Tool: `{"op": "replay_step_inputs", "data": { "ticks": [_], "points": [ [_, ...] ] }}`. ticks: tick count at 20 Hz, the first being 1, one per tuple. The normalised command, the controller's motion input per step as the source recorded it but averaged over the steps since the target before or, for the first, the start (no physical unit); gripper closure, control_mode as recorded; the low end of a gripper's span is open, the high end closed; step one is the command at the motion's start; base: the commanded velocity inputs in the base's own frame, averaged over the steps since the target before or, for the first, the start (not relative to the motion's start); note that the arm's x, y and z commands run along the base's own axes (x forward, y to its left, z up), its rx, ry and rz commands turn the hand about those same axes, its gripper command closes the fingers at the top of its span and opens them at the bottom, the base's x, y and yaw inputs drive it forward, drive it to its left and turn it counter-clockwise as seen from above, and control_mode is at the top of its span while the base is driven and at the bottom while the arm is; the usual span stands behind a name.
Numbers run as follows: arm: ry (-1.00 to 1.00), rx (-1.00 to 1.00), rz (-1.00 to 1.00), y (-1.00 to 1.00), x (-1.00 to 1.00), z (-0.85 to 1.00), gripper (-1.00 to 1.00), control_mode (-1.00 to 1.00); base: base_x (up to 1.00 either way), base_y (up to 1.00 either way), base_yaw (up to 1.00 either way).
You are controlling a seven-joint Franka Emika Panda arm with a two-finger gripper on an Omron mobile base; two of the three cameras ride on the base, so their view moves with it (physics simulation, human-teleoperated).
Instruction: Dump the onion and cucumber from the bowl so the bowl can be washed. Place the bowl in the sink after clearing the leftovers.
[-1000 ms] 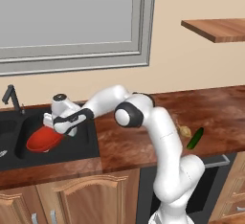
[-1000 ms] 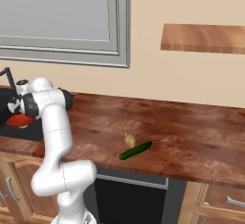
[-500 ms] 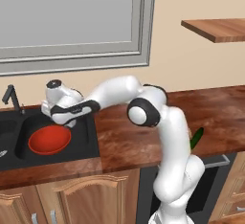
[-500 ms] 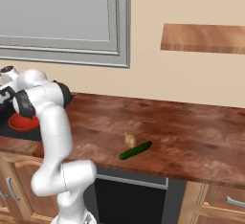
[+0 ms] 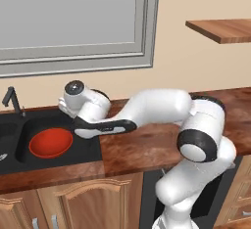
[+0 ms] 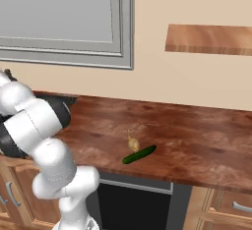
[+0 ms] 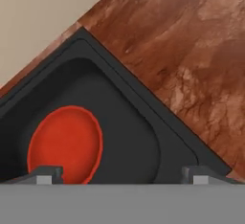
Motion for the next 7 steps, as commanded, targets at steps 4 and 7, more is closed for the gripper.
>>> {"op": "replay_step_inputs", "data": {
  "ticks": [4,7],
  "points": [
    [-0.16,0.14,0.0,-1.0,-1.0,0.73,-1.0,-1.0,0.0,0.0,0.0],
    [-0.12,0.21,0.0,-1.0,-1.0,0.75,-1.0,-1.0,0.0,0.0,0.0]
  ]
}}
